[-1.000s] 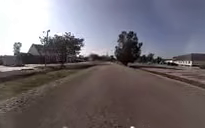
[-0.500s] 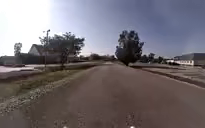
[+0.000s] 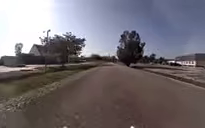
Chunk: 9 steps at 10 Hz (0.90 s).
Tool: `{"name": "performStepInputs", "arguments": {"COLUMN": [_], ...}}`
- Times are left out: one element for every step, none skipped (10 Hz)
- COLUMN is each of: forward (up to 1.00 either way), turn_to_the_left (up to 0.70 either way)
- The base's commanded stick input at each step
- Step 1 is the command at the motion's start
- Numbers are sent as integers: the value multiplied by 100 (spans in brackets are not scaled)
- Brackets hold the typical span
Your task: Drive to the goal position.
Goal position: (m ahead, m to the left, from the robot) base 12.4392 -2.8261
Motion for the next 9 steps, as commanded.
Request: {"name": "performStepInputs", "arguments": {"forward": [70, 70, 70, 70, 70, 70, 70, 70, 70], "turn_to_the_left": [0, 0, 0, 0, 0, 0, 0, 0, 0]}}
